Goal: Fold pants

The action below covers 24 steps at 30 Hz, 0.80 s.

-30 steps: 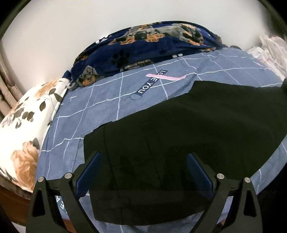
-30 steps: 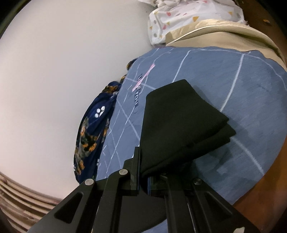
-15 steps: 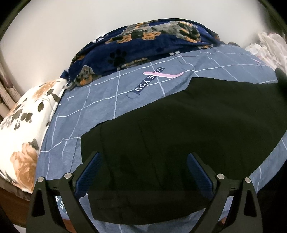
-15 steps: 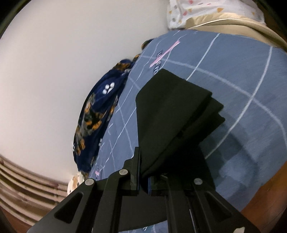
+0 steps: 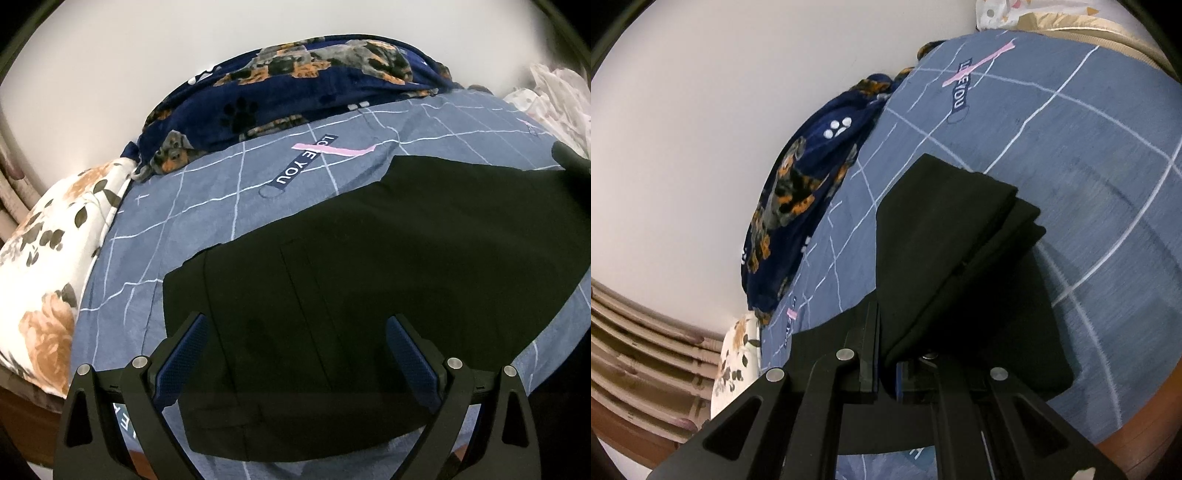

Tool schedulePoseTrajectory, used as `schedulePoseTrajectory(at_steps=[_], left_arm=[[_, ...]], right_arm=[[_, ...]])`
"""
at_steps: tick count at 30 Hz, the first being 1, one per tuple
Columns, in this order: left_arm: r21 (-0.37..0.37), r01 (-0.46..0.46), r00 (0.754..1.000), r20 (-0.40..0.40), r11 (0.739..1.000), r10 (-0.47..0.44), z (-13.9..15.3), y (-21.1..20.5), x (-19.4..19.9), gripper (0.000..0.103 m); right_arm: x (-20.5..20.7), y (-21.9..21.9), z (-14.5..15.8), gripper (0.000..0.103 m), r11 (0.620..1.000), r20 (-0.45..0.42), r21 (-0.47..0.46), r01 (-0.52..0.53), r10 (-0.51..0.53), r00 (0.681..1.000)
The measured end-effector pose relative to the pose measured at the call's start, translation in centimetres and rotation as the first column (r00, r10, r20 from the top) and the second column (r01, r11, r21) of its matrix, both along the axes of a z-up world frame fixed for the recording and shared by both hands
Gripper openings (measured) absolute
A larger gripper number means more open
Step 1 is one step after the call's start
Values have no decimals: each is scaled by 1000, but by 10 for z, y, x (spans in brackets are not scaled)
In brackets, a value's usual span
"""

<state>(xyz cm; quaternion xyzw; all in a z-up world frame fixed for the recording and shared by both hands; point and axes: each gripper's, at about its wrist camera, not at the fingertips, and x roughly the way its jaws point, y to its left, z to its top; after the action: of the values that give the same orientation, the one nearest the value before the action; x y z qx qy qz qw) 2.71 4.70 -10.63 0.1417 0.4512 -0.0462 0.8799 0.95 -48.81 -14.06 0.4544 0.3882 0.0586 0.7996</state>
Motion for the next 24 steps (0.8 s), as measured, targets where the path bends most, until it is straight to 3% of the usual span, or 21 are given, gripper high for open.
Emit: schedulePoseTrajectory(at_steps=[24], left_arm=[[-18, -13, 1000, -16, 1000, 12, -3, 3, 2, 96]], right_arm=[[12, 64, -4, 6, 987, -49, -10, -159, 158, 986]])
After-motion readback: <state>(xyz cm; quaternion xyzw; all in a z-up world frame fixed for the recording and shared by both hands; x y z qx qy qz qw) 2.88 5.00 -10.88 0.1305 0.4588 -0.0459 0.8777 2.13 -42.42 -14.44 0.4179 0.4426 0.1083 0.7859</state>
